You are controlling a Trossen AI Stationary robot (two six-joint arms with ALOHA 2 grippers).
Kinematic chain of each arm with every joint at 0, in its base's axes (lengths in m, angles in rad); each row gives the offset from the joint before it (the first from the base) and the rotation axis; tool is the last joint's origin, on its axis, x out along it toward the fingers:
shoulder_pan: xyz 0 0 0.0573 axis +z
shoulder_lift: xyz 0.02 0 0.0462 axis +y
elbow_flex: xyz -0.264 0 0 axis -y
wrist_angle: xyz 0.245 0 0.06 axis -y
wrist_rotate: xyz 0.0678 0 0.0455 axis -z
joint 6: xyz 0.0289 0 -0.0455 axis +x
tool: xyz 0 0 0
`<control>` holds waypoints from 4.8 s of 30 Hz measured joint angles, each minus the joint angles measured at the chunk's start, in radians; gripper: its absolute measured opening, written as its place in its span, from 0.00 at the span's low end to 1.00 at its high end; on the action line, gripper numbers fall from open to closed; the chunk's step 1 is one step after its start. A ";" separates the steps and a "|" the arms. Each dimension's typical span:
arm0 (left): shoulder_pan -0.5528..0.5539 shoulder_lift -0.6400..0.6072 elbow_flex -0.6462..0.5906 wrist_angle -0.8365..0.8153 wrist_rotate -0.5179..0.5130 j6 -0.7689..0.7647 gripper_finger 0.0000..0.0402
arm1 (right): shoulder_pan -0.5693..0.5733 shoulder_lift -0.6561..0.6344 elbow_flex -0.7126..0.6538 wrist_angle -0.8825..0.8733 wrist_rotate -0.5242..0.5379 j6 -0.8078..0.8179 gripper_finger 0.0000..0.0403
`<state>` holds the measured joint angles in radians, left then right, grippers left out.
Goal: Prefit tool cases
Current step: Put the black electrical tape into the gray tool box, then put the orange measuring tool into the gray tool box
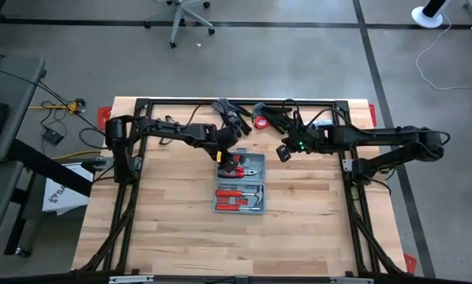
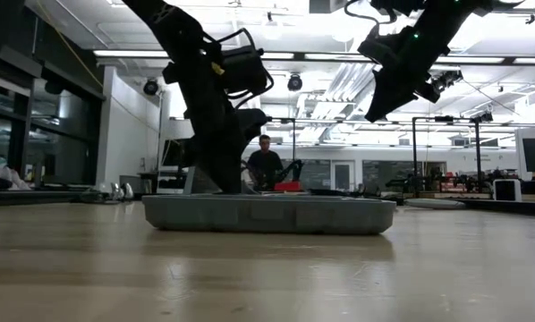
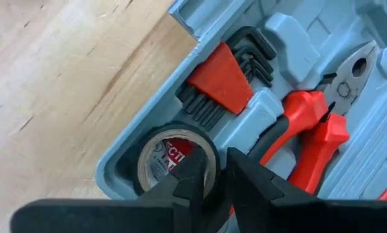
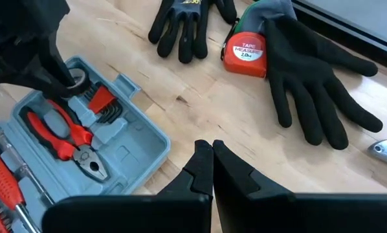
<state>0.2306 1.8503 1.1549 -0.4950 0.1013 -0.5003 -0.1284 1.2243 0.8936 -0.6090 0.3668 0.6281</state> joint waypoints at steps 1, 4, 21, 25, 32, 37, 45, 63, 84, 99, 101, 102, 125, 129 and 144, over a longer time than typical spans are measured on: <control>0.000 0.000 0.000 0.000 0.000 0.000 0.15 | 0.000 0.000 0.000 0.000 0.000 0.000 0.00; 0.000 0.000 0.000 0.000 -0.006 0.001 0.17 | 0.000 0.000 0.000 0.000 0.000 0.000 0.00; 0.032 -0.014 0.000 0.007 0.099 0.049 0.31 | 0.000 0.000 0.000 0.088 0.001 0.020 0.00; 0.038 -0.059 0.000 0.015 0.085 0.067 0.32 | 0.000 0.002 0.000 0.129 0.001 0.019 0.00; 0.058 -0.171 0.002 -0.028 -0.015 0.109 0.32 | -0.001 0.076 0.000 0.236 -0.085 0.019 0.00; 0.074 -0.187 0.000 -0.139 -0.027 0.154 0.32 | -0.002 0.201 0.000 0.414 -0.206 0.019 0.00; 0.035 -0.187 -0.112 -0.105 -0.017 0.142 0.32 | -0.023 0.449 0.023 0.763 -0.397 0.070 0.00; -0.003 -0.187 -0.219 0.080 -0.082 0.080 0.31 | -0.062 0.822 0.358 0.636 -0.611 -0.104 0.00; 0.022 -0.279 -0.317 0.232 -0.086 0.068 0.31 | -0.082 0.790 0.368 0.585 -0.636 -0.116 0.00; 0.032 -0.116 -0.311 0.328 0.010 0.135 0.31 | -0.090 0.848 0.368 0.543 -0.622 -0.169 0.00; 0.032 -0.115 -0.312 0.331 0.017 0.137 0.31 | -0.091 0.864 0.370 0.544 -0.642 -0.160 0.00; 0.032 -0.117 -0.312 0.333 0.017 0.137 0.31 | -0.091 0.867 0.371 0.538 -0.643 -0.158 0.00; 0.042 -0.243 -0.279 0.291 0.036 0.154 0.31 | -0.098 0.645 0.367 0.374 -0.587 -0.244 0.00; 0.052 -0.296 -0.279 0.271 0.031 0.183 0.31 | -0.124 0.574 0.367 0.325 -0.560 -0.293 0.00; 0.060 -0.325 -0.278 0.273 -0.115 0.217 0.31 | -0.256 0.381 0.368 0.171 -0.386 -0.375 0.00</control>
<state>0.2901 1.5253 0.8764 -0.2221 -0.0134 -0.2830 -0.3842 1.6050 1.2613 -0.4380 -0.0189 0.2535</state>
